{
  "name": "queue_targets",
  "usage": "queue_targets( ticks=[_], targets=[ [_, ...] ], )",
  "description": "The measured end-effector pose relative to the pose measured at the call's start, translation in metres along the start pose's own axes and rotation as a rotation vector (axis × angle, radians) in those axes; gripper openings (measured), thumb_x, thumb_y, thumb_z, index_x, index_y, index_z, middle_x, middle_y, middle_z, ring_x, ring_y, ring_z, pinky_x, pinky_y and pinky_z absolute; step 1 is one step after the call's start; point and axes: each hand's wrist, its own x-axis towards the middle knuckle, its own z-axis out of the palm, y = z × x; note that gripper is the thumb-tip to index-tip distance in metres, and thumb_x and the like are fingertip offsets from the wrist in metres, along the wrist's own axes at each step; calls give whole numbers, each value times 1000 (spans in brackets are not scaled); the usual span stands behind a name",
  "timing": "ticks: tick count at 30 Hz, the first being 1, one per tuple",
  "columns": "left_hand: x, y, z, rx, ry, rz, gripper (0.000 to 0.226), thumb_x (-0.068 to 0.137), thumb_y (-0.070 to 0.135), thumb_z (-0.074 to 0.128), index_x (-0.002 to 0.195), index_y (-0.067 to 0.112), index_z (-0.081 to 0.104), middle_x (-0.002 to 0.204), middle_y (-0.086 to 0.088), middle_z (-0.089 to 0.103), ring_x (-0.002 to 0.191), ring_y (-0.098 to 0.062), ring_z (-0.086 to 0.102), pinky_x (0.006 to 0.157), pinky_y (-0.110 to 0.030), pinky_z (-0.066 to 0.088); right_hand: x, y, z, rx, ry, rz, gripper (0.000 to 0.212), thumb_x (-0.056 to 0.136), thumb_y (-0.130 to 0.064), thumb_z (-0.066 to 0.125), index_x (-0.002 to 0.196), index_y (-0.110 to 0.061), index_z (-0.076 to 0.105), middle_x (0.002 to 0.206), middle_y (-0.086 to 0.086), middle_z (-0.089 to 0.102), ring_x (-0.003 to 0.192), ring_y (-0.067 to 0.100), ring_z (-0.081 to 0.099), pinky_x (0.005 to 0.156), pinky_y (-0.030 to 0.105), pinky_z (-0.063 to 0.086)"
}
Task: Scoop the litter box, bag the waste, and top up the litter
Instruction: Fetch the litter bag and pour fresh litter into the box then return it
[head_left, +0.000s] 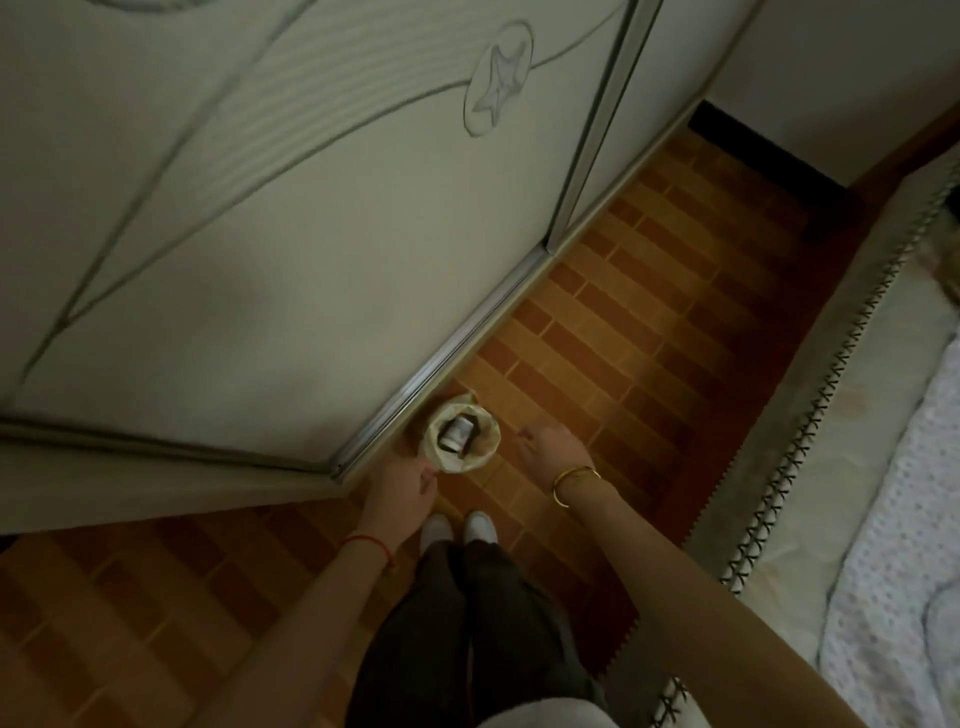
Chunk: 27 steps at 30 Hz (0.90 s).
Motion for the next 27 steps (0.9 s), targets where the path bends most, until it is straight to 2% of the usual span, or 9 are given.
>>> queue_targets(
  ticks=[2, 5, 9, 12, 15, 18, 21, 25, 27],
  targets=[
    [22, -14, 21, -38, -29, -26, 19, 94, 21, 55, 105, 15, 68, 94, -6, 68, 86, -18, 61, 72, -24, 43, 27, 12, 18, -16, -28, -4, 36, 98, -36, 37, 120, -15, 57, 111, 12, 65, 101, 31, 60, 81, 40, 52],
    [57, -40, 53, -82, -56, -86, 19, 94, 19, 54, 102, 10, 69, 93, -8, 68, 86, -20, 63, 70, -25, 43, 74, 28, 50, -4, -74, 24, 34, 98, -33, 39, 120, -13, 56, 115, 15, 63, 104, 32, 59, 82, 38, 49],
    [111, -81, 99, -122, -88, -199, 23, 97, 21, 48, 81, 10, 60, 84, -8, 62, 79, -21, 59, 64, -24, 38, 145, 47, 102, 17, -111, 42, 37, 99, -33, 38, 125, -10, 52, 120, 19, 60, 109, 34, 57, 82, 35, 45],
    [155, -114, 134, -129, -114, -248, 28, 99, 23, 44, 88, 5, 62, 87, -11, 66, 78, -22, 61, 63, -25, 39, 201, 61, 148, 37, -108, 32, 41, 98, -35, 40, 125, -7, 52, 120, 21, 59, 109, 36, 55, 82, 34, 42],
    [198, -147, 173, -137, -123, -284, 25, 98, 28, 47, 95, 9, 63, 89, -7, 64, 77, -17, 58, 66, -27, 42, 261, 78, 199, -35, -124, 59, 49, 96, -42, 40, 126, -5, 48, 127, 21, 55, 114, 37, 51, 90, 39, 42],
    [237, -178, 212, -172, -153, -313, 26, 97, 34, 52, 94, 9, 61, 89, -6, 62, 83, -22, 60, 70, -30, 46, 314, 94, 242, -82, -139, 62, 54, 97, -41, 40, 135, -3, 40, 137, 20, 44, 123, 37, 42, 99, 42, 36],
    [270, -199, 241, -128, -207, -320, 36, 95, 43, 54, 93, 8, 62, 83, -7, 62, 78, -22, 60, 71, -33, 48, 356, 108, 271, -132, -160, 52, 56, 96, -39, 42, 138, -3, 35, 140, 20, 40, 126, 36, 39, 102, 44, 37],
    [307, -211, 271, -12, -184, -307, 51, 88, 61, 53, 78, 12, 63, 79, -8, 66, 74, -23, 64, 67, -32, 50, 400, 122, 303, -118, -164, 30, 50, 95, -38, 44, 132, -4, 43, 132, 19, 48, 117, 33, 48, 92, 41, 43],
    [321, -215, 286, -16, -188, -347, 53, 87, 60, 55, 92, 9, 67, 91, -13, 69, 85, -28, 67, 70, -32, 51, 412, 125, 315, -110, -156, -9, 38, 96, -34, 45, 120, -6, 52, 117, 18, 59, 101, 32, 56, 78, 37, 46]
  ],
)
